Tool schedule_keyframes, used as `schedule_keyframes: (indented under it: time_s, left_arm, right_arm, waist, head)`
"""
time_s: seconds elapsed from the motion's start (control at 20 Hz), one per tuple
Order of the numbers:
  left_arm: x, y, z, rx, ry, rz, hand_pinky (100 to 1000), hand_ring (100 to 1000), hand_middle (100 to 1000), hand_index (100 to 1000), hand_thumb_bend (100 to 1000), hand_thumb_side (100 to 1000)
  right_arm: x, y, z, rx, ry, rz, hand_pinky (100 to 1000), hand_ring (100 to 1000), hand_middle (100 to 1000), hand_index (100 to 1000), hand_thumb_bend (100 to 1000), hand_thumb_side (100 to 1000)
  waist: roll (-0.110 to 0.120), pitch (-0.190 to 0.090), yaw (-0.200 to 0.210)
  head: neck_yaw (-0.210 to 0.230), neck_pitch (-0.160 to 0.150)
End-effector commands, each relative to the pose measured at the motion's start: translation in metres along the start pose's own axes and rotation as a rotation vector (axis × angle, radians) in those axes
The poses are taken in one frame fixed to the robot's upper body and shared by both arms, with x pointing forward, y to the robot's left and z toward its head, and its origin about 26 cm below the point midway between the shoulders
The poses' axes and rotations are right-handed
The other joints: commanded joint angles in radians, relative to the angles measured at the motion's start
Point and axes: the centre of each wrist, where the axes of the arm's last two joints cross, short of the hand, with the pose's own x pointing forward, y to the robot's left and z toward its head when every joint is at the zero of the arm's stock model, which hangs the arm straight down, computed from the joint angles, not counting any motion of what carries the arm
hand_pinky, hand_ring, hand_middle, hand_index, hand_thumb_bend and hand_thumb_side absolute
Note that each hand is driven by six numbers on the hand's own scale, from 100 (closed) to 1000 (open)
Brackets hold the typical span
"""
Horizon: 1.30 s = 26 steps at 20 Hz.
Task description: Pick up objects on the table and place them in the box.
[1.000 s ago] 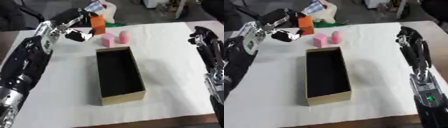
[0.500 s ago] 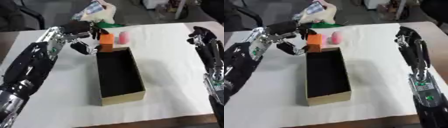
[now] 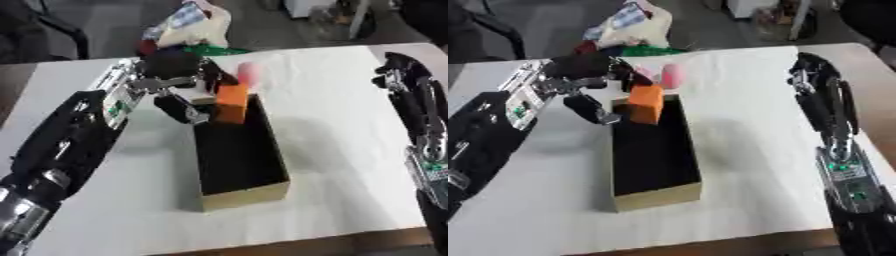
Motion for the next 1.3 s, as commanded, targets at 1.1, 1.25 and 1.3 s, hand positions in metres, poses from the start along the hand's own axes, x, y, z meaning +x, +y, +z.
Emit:
schedule_keyframes:
  time_s: [1.1, 1.25, 1.3]
  left_arm:
    - [0.03, -0.029, -0.034, -0.259, -0.218, -0.022, 713, 651, 688, 915, 245, 748]
    - [0.03, -0.025, -0.032, -0.265, -0.231, -0.044, 729, 669, 710, 934, 370, 820]
    - [0.03, -0.024, -0.031, -0.264, -0.233, -0.049, 733, 675, 717, 939, 396, 840]
  right_arm:
    - [0.008, -0.003, -0.007, 0.002, -0.034, 0.004, 689, 625, 610, 828, 100, 772]
    - [0.007, -0.004, -0.006, 0.002, -0.033, 0.004, 689, 626, 610, 829, 100, 772]
    - [0.007, -0.004, -0.006, 0.002, -0.033, 0.004, 689, 626, 610, 829, 100, 772]
  waist:
    - [-0.007, -0.011, 0.004]
    - [-0.007, -0.012, 0.007]
    - [-0.008, -0.012, 0.007]
  head:
    - [-0.008, 0.005]
    - [-0.009, 0.005]
    - [-0.009, 0.005]
